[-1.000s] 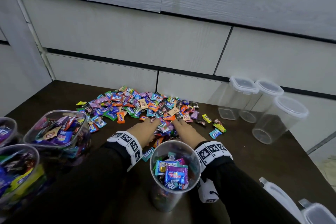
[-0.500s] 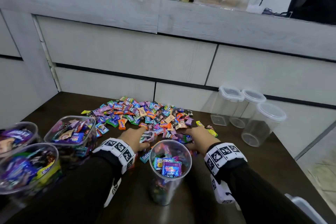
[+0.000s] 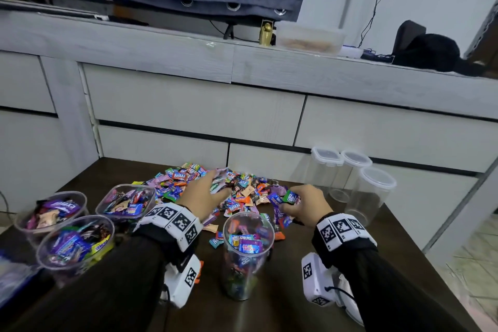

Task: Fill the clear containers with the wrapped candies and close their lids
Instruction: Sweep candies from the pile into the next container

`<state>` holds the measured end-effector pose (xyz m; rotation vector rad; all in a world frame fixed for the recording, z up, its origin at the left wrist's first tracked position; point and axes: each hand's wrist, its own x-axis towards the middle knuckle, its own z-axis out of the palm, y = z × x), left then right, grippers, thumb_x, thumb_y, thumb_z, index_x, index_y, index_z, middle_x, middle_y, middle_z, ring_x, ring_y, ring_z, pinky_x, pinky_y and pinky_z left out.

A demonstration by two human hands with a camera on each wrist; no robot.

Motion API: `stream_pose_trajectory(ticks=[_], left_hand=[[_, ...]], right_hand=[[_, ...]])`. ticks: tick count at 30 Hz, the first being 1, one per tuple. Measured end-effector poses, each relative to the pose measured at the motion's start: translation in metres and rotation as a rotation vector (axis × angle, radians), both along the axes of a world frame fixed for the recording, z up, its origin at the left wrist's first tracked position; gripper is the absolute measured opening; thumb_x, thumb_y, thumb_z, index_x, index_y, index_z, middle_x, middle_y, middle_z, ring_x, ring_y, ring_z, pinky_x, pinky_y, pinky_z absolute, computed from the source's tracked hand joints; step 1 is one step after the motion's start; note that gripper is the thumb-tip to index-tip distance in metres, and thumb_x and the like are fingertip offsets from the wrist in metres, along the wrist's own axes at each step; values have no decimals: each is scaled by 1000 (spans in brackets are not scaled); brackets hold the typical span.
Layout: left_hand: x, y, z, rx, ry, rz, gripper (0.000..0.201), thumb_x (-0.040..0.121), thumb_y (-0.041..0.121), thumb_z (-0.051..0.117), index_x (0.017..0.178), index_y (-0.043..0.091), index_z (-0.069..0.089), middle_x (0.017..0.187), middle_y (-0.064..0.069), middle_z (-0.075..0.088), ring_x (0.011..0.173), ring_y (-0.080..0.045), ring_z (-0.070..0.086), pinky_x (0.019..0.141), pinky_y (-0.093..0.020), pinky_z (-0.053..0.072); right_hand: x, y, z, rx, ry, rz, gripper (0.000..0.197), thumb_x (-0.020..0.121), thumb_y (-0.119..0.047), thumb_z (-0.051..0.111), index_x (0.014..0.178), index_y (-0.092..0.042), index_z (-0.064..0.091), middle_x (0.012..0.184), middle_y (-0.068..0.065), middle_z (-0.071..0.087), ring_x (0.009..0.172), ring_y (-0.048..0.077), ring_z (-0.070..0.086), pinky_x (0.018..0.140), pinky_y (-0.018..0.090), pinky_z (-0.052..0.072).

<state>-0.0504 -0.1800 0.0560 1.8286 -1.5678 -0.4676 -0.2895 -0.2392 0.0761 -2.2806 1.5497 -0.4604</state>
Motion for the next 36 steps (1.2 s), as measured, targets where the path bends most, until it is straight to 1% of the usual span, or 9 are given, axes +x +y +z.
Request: stream_pose_trajectory(ticks=[4,5,7,11,14,19,25,31,36], left_hand=[[-20,8,14,-164,53,-41,48,91,39,63,130,12,51,113,1,60,81,-11,47,66,-16,39],[-25,11,17,-195,65,-60,47,91,39,64,128,12,52,104,8,56,76,-7,45,60,-6,36],[-35,16,21,-233,89,-103,43,91,39,63,124,12,53,92,14,53,73,-6,49,59,-4,38],[-56,27,18,-310,190,-106,37,92,39,62,119,16,54,88,10,58,83,-16,56,70,-22,42],[-68,33,11,-348,203,-119,28,93,39,60,115,22,53,93,8,61,88,-16,57,76,-28,46],[-75,36,-3,-387,108,-141,16,92,33,62,104,28,53,90,17,56,81,0,54,66,-12,39],[-75,34,-5,-395,25,-135,22,91,30,62,112,25,56,99,9,58,87,-5,52,73,-14,34],[-71,36,-10,-387,-8,-145,31,92,31,59,121,23,54,104,15,50,96,-3,49,77,-12,30],[-67,40,-14,-352,-42,-160,32,92,33,58,122,23,53,108,11,54,102,-7,50,82,-22,36]], right_hand=[[1,10,12,-57,-94,12,40,82,-24,72,54,-22,43,50,-8,44,48,3,39,45,12,35],[1,12,15,-74,-105,15,41,82,-23,72,53,-24,42,49,-8,43,47,2,39,46,11,36],[1,15,18,-90,-110,16,41,82,-23,72,53,-25,43,48,-9,43,46,1,39,46,10,36],[1,19,20,-86,-96,22,21,83,-25,71,69,-20,57,56,-12,50,51,-3,45,42,9,31],[1,23,19,-93,-100,27,15,83,-25,71,75,-21,59,58,-13,52,54,-2,47,44,8,29],[0,29,16,-69,-111,20,12,83,-25,71,78,-22,60,68,-6,60,60,3,54,51,15,35],[-1,29,15,-65,-117,21,15,84,-25,70,89,-11,68,79,2,68,73,14,61,64,25,44],[-1,26,15,-75,-95,30,18,85,-25,69,71,-20,58,65,-8,58,58,0,50,47,10,30],[-2,25,16,-66,-98,38,14,85,-26,69,82,-14,63,72,-2,61,60,2,51,50,15,33]])
